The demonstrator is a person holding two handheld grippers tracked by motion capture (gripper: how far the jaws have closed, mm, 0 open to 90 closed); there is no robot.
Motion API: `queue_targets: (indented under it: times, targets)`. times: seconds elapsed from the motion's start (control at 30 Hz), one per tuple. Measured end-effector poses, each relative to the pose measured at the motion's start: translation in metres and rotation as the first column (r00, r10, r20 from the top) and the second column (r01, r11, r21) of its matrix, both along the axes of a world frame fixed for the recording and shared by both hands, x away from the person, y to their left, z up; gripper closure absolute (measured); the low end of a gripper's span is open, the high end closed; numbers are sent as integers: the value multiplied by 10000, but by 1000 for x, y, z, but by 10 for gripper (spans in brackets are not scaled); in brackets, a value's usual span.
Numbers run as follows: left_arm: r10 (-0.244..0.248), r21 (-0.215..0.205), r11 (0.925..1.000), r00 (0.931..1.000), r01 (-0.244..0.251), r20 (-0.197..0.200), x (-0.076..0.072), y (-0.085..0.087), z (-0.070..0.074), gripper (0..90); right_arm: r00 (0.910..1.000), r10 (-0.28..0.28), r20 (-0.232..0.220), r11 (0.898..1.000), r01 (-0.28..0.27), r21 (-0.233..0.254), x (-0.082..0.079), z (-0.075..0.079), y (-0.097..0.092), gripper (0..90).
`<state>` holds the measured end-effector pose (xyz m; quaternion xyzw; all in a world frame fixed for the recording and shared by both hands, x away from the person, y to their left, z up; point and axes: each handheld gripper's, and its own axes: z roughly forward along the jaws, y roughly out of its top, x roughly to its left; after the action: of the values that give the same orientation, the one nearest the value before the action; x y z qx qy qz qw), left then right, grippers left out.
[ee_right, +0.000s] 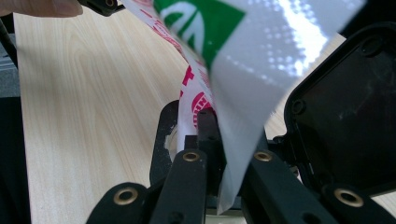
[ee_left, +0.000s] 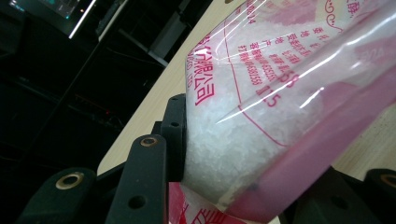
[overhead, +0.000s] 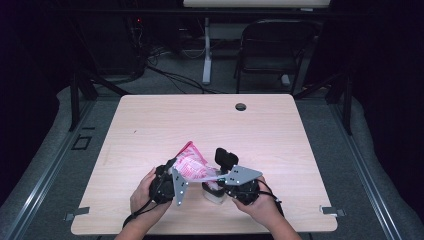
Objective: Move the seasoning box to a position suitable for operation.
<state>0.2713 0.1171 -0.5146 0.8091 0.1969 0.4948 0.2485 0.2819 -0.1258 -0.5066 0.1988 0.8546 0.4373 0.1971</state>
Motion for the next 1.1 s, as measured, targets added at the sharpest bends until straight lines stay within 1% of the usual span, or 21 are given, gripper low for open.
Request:
queue_targets:
  times: [0.03, 0.07, 0.3, 0.43, 0.5, 0.53, 0.7, 0.73, 0.87, 1.0, 1.07, 1.1]
  targets:
    - [4, -10, 10000, 10000, -4, 17, -1, 0, 0, 667, 10000, 27, 5, 10000, -27, -33, 0, 0, 0, 889]
    - [-7, 20, 10000, 9999, 6, 123, -1, 0, 0, 668, 10000, 34, 14, 10000, -34, -20, 0, 0, 0, 889]
    - [-29, 426, 9991, 9993, 12, 386, -4, -2, 0, 667, 10000, 82, 1, 10000, -82, -38, 0, -2, 0, 881]
    - [-3, 478, 9989, 9986, -22, 522, -6, -3, -1, 668, 9999, 167, -22, 9998, -167, -61, -1, -1, 0, 853]
    - [-11, 587, 9983, 9981, -25, 616, -6, -3, -1, 669, 9999, 151, -4, 9999, -151, -64, -1, 0, -1, 842]
    - [8, 624, 9980, 9983, -45, 591, -6, -3, -1, 669, 9999, 158, -29, 9999, -158, -38, -1, 0, -1, 828]
    - [11, 683, 9976, 9973, -62, 740, -6, -3, -2, 670, 9997, 244, -98, 9997, -244, 1, -1, 5, -4, 791]
    - [31, 641, 9979, 9971, -80, 758, -6, -3, -2, 670, 9996, 257, -114, 9997, -257, 42, -2, 5, -4, 781]
    - [53, 667, 9977, 9974, -101, 717, -5, -3, -4, 671, 9997, 257, 20, 9997, -257, -51, -5, 7, -6, 760]
    - [60, 718, 9974, 9971, -115, 762, -6, -3, -4, 672, 9997, 171, 169, 9997, -174, 167, -7, 12, -10, 757]
    - [82, 745, 9971, 9968, -142, 798, -6, -3, -4, 671, 9996, 200, 212, 9993, -207, 318, -9, 14, -11, 767]
    - [92, 736, 9972, 9967, -151, 805, -6, -3, -3, 672, 9995, 199, 254, 9993, -207, 314, -9, 15, -12, 776]
